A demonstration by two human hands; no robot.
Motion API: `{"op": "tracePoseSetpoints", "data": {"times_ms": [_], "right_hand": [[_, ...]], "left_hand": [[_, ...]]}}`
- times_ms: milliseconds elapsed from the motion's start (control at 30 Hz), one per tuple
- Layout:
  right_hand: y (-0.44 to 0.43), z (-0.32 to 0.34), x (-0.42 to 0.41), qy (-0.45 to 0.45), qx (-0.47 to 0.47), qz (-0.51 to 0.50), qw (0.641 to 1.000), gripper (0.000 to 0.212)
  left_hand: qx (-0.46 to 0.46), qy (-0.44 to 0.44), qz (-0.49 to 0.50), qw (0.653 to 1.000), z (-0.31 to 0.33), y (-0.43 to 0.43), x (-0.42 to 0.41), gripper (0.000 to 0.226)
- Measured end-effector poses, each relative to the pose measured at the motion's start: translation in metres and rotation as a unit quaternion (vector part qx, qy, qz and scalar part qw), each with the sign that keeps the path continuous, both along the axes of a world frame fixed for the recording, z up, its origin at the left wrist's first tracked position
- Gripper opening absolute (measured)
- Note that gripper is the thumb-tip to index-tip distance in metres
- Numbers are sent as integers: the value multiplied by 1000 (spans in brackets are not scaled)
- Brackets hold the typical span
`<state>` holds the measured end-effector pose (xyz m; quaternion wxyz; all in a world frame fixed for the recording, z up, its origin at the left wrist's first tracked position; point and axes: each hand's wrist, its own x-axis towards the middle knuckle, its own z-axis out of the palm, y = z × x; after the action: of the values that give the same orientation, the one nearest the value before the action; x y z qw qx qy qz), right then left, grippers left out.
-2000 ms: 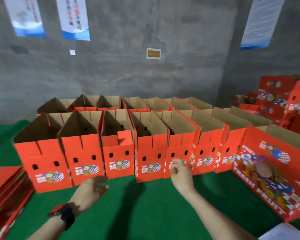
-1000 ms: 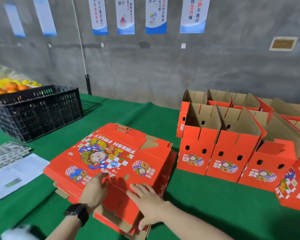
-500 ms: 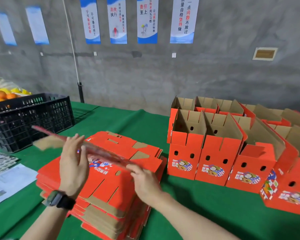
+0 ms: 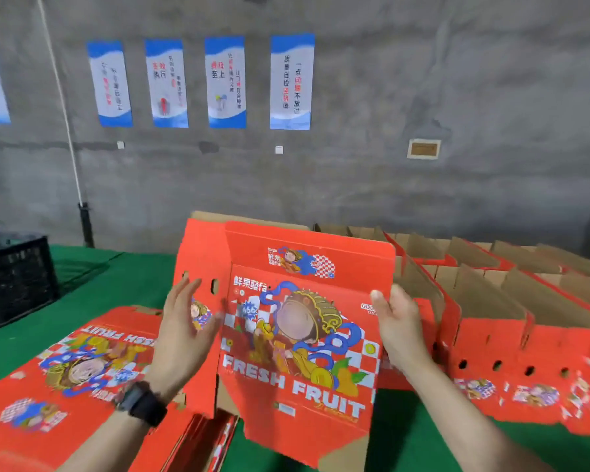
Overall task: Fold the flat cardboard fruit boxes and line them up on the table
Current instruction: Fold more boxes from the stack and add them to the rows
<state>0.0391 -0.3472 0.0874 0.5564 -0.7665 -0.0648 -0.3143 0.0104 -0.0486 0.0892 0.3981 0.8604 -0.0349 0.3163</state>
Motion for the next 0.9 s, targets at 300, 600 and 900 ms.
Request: {"op": "tracePoseSetpoints", "data": {"times_ms": [300,600,900], "right_hand": [[-111,-2,-52,-10,10,-62,998,16],[-141,16,-101,-89,-155,-35,983,23],[-165,16,-108,146,-109,163,970,44]], "left_hand": [[-26,108,-228,967,1,-148,-22,50],[-602,410,-395,560,52,-208,-29,112],[-686,380,-295,546,50,-222,-37,21]]}}
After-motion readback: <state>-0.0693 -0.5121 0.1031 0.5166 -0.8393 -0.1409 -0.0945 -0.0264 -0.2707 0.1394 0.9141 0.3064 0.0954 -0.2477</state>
